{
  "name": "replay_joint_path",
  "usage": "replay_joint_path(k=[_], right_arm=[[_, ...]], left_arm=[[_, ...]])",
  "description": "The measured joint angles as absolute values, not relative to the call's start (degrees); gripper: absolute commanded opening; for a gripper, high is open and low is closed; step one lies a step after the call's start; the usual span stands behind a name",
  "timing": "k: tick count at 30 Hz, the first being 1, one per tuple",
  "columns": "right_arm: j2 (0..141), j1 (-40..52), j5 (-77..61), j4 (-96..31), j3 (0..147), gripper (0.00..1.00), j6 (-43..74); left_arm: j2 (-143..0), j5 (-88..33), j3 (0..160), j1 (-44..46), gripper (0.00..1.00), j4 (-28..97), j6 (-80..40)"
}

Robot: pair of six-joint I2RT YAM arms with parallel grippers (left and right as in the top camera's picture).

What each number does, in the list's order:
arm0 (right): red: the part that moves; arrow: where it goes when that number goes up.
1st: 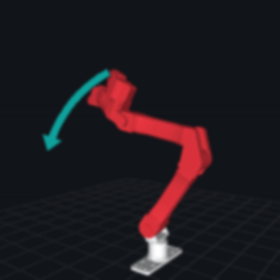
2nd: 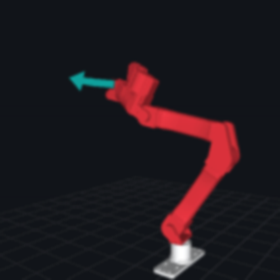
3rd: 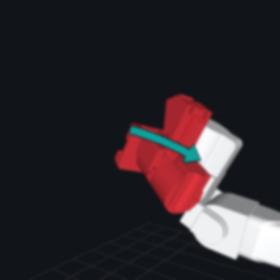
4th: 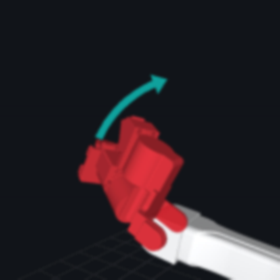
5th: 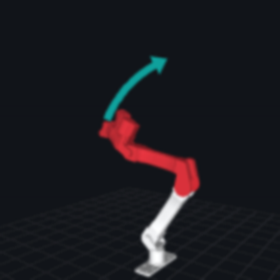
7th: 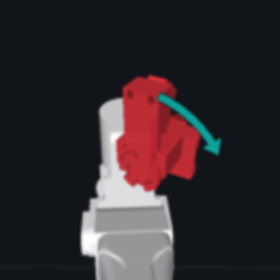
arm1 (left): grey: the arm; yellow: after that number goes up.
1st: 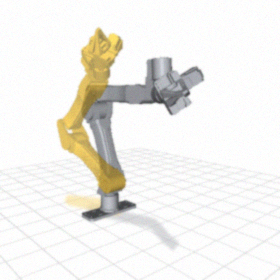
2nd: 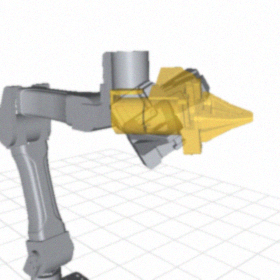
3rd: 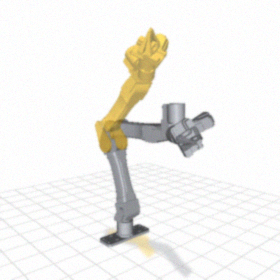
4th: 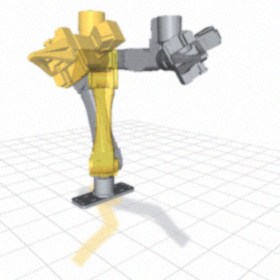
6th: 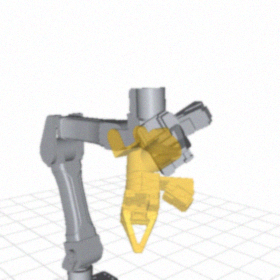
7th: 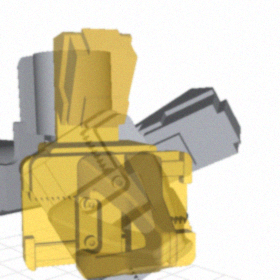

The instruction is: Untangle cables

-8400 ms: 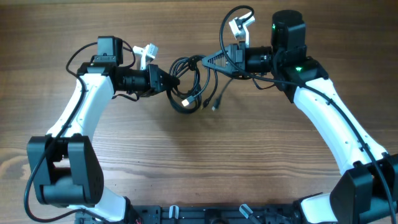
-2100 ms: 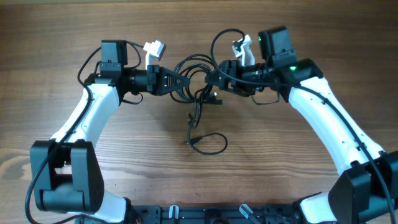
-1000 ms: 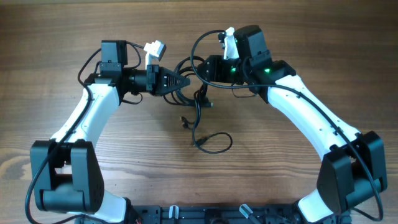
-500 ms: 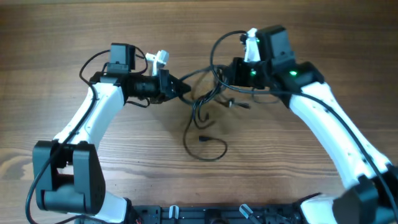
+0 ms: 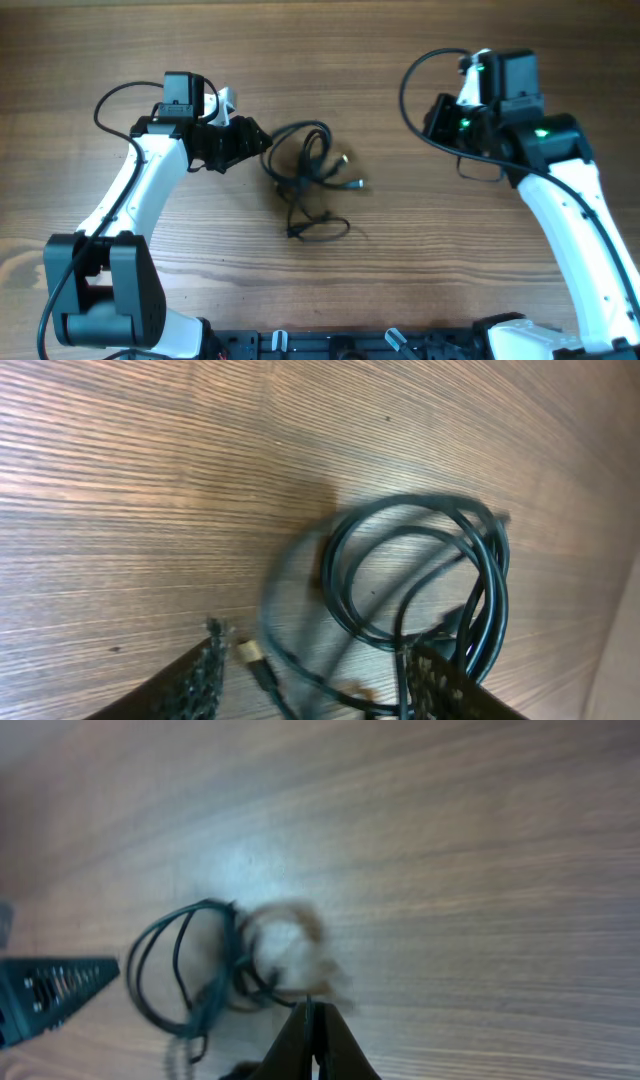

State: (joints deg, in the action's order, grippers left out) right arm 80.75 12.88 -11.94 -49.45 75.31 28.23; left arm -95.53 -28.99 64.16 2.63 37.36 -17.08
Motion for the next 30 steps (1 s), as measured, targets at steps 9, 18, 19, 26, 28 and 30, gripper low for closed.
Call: replay_joint_path(k=[9, 18, 19, 26, 28, 30], right_arm=[[84.4, 15.4, -13.5, -49.0, 75.3, 0.45, 28.3], [84.4, 6.0, -17.6, -48.9, 75.3, 0.51, 28.4], [84.4, 4.6, -18.5, -48.9, 75.3, 0.51, 28.2], [84.4, 0.2, -22.1, -51.5, 75.3, 0.51, 25.9], [84.4, 0.2, -22.5, -51.9, 75.3, 0.51, 25.5], [84.4, 0.2, -22.6, -51.9, 75.3, 0.51, 25.4]], left_arm=[[-94.9, -28.4, 69.1, 3.1, 0.74, 45.3, -11.1], [-91.6, -26.8, 77.0, 20.0, 0.71, 46.0, -8.1], [-92.8, -26.5, 77.0, 22.4, 0.69, 45.6, -8.0], [-103.2, -22.9, 77.0, 31.7, 0.56, 40.0, -7.5], [-105.2, -20.7, 77.0, 32.8, 0.56, 39.6, -7.5], [-107.0, -17.6, 77.0, 33.9, 0.57, 39.7, -6.9]])
